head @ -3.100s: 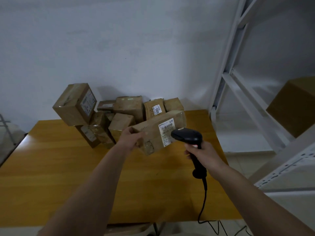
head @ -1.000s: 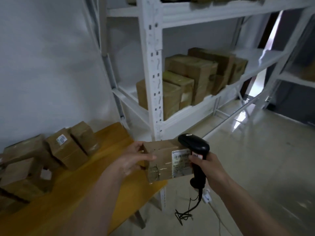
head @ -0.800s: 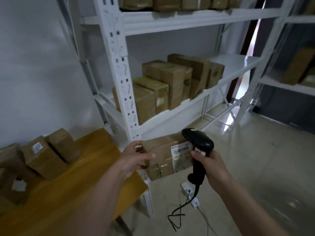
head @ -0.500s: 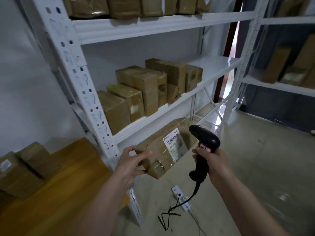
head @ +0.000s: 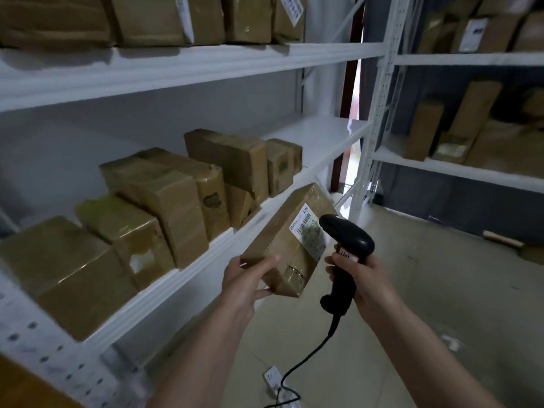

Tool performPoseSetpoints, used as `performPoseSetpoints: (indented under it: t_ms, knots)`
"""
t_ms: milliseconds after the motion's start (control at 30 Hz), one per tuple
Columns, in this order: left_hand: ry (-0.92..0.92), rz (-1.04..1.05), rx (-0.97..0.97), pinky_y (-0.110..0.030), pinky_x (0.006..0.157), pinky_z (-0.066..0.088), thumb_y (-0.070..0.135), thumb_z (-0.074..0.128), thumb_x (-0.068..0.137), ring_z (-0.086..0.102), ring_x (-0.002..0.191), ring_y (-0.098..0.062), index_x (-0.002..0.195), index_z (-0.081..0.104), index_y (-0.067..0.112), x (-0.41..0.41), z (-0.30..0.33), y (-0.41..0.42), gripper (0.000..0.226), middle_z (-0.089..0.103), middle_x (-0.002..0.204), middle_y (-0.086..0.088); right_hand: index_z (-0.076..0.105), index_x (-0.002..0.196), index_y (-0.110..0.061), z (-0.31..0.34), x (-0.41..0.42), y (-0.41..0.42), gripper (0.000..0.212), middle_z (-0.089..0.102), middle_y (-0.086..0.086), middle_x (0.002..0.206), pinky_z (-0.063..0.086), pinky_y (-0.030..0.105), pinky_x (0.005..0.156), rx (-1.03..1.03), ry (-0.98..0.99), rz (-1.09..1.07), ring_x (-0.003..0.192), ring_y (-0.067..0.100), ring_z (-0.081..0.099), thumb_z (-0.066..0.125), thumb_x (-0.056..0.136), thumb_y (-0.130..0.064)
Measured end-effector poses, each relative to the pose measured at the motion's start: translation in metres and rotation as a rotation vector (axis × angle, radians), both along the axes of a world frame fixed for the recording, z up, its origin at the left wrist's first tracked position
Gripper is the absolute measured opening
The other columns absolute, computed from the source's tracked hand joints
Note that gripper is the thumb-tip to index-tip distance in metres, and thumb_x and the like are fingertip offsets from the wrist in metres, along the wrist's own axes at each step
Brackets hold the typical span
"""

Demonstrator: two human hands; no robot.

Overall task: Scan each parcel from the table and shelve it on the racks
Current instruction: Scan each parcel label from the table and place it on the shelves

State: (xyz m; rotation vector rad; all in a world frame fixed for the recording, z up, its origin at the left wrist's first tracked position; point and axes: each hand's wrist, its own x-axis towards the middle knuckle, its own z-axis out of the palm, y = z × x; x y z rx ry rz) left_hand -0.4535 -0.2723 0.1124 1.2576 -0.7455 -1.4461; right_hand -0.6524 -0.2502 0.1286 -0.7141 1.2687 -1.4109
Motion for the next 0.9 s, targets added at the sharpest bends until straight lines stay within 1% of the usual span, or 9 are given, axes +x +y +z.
performPoseSetpoints:
  t_ms: [133,233,400,500,600,700,767,833,900]
  knots:
    - [0.032,-0.034,-0.059,-0.054,0.081,0.058,0.018,0.090,0.062,0.062,0.108,-0.021,0.122,0.055,0.016,-0.027,0.017,-0.057,0.069,0.064,0.115,-0.007,0.063,0.098,-0.012,0.022,-0.018,-0.059,0.016,0.071,0.014,0.091,0.054,0.036,0.077,-0.060,0.035,-0.031,0.076,0.022,0.067,0.066,0.086,-0.002]
    - [0.015,-0.060,-0.107,-0.047,0.078,0.060,0.017,0.089,0.064,0.062,0.104,-0.017,0.130,0.050,0.018,-0.048,0.029,-0.098,0.077,0.063,0.119,-0.003,0.063,0.101,-0.013,0.031,-0.029,-0.098,0.019,0.069,0.014,0.094,0.054,0.038,0.081,-0.105,0.047,-0.073,0.080,0.022,0.067,0.065,0.087,-0.001]
    - [-0.010,-0.046,-0.128,-0.039,0.071,0.062,0.014,0.088,0.065,0.068,0.087,-0.008,0.120,0.056,0.015,-0.095,0.042,-0.142,0.064,0.069,0.108,-0.003,0.062,0.095,-0.019,0.043,-0.048,-0.141,0.021,0.068,0.016,0.101,0.053,0.042,0.087,-0.125,0.056,-0.149,0.091,0.028,0.066,0.063,0.088,0.000]
    - [-0.064,-0.023,-0.151,-0.046,0.081,0.059,0.023,0.089,0.056,0.069,0.094,-0.017,0.117,0.055,0.011,-0.115,0.051,-0.164,0.071,0.068,0.109,-0.007,0.064,0.096,-0.019,0.052,-0.058,-0.163,0.021,0.069,0.017,0.100,0.053,0.045,0.090,-0.158,0.084,-0.149,0.093,0.031,0.067,0.063,0.087,0.000]
    - [-0.080,0.027,-0.171,-0.046,0.080,0.059,0.028,0.086,0.048,0.069,0.094,-0.022,0.113,0.053,0.009,-0.133,0.060,-0.188,0.076,0.067,0.108,-0.010,0.065,0.097,-0.017,0.058,-0.071,-0.192,0.021,0.071,0.018,0.103,0.054,0.047,0.092,-0.174,0.100,-0.131,0.097,0.033,0.069,0.064,0.086,0.000]
    - [-0.113,0.097,-0.215,-0.032,0.073,0.060,0.023,0.086,0.058,0.066,0.091,-0.016,0.109,0.044,0.017,-0.153,0.068,-0.215,0.067,0.061,0.108,-0.003,0.066,0.103,-0.012,0.061,-0.086,-0.230,0.021,0.071,0.019,0.103,0.054,0.048,0.092,-0.173,0.100,-0.109,0.097,0.033,0.069,0.066,0.085,-0.001]
    - [-0.170,0.129,-0.269,-0.021,0.072,0.055,0.020,0.085,0.066,0.060,0.098,-0.011,0.119,0.038,0.026,-0.169,0.074,-0.233,0.071,0.054,0.112,0.004,0.064,0.110,-0.010,0.061,-0.098,-0.258,0.026,0.072,0.017,0.103,0.055,0.046,0.089,-0.165,0.102,-0.084,0.095,0.031,0.070,0.067,0.085,-0.003]
    - [-0.211,0.144,-0.314,-0.022,0.083,0.053,0.019,0.084,0.070,0.056,0.106,-0.010,0.132,0.034,0.028,-0.186,0.079,-0.252,0.080,0.051,0.120,0.006,0.064,0.113,-0.010,0.062,-0.111,-0.287,0.030,0.073,0.014,0.102,0.056,0.040,0.082,-0.170,0.112,-0.056,0.093,0.027,0.071,0.068,0.085,-0.004]
    - [-0.259,0.161,-0.333,-0.019,0.086,0.047,0.019,0.082,0.073,0.051,0.110,-0.010,0.138,0.031,0.025,-0.205,0.085,-0.272,0.083,0.047,0.126,0.005,0.063,0.114,-0.011,0.065,-0.127,-0.316,0.030,0.072,0.012,0.102,0.055,0.035,0.076,-0.188,0.139,-0.014,0.091,0.025,0.071,0.067,0.086,-0.005]
